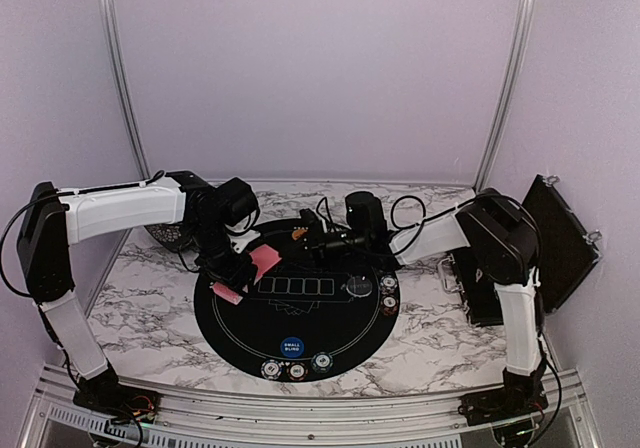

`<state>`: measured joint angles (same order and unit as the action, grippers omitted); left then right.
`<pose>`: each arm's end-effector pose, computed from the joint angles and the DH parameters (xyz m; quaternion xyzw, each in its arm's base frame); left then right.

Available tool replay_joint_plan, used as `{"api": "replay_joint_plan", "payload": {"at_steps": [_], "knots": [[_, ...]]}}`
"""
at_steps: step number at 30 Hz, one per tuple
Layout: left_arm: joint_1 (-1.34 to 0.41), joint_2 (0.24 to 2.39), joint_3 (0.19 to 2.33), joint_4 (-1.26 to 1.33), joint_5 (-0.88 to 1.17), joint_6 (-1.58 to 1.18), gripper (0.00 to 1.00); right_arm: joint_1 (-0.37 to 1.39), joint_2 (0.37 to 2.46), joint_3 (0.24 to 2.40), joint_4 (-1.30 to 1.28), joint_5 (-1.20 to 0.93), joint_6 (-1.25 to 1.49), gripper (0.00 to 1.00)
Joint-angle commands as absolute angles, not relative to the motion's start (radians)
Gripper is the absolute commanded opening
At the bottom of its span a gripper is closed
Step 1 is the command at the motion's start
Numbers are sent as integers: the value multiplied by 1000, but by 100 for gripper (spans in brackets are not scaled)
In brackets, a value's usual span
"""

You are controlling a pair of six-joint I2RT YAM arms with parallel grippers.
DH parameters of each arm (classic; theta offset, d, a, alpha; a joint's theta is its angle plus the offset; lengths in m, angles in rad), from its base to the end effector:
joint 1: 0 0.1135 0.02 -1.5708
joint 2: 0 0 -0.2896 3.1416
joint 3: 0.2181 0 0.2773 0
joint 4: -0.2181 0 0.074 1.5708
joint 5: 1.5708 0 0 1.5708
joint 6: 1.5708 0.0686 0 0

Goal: Distribute texas hold em gaming equipment
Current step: Distribute the poker card in the small blind area.

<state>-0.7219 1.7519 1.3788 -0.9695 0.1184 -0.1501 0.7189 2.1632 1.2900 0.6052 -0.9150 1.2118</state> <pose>0.2786 -0.2561 0.2171 0.2862 0.9496 -0.1013 0.0782 0.3505 0.3789 0.1541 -0.0857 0.7572 0.6472 0.0208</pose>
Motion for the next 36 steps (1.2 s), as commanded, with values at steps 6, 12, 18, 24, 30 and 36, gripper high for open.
{"api": "replay_joint_plan", "payload": {"at_steps": [6, 12, 18, 24, 30, 36], "knots": [[-726, 1743, 1381, -992, 110, -159, 57, 671, 2082, 1231, 655, -923, 1215, 0], [-726, 1741, 1379, -992, 108, -159, 57, 644, 2046, 1159, 702, -941, 1226, 0], [-726, 1740, 1377, -992, 105, -161, 57, 616, 1994, 1080, 742, -949, 1230, 0], [-726, 1737, 1382, -992, 105, -161, 57, 599, 1956, 1024, 701, -945, 1180, 0], [-726, 1738, 1385, -992, 101, -162, 57, 618, 1950, 1018, 566, -905, 1071, 0], [-726, 1735, 1385, -994, 97, -160, 57, 696, 2000, 1065, 493, -890, 1019, 0]]}}
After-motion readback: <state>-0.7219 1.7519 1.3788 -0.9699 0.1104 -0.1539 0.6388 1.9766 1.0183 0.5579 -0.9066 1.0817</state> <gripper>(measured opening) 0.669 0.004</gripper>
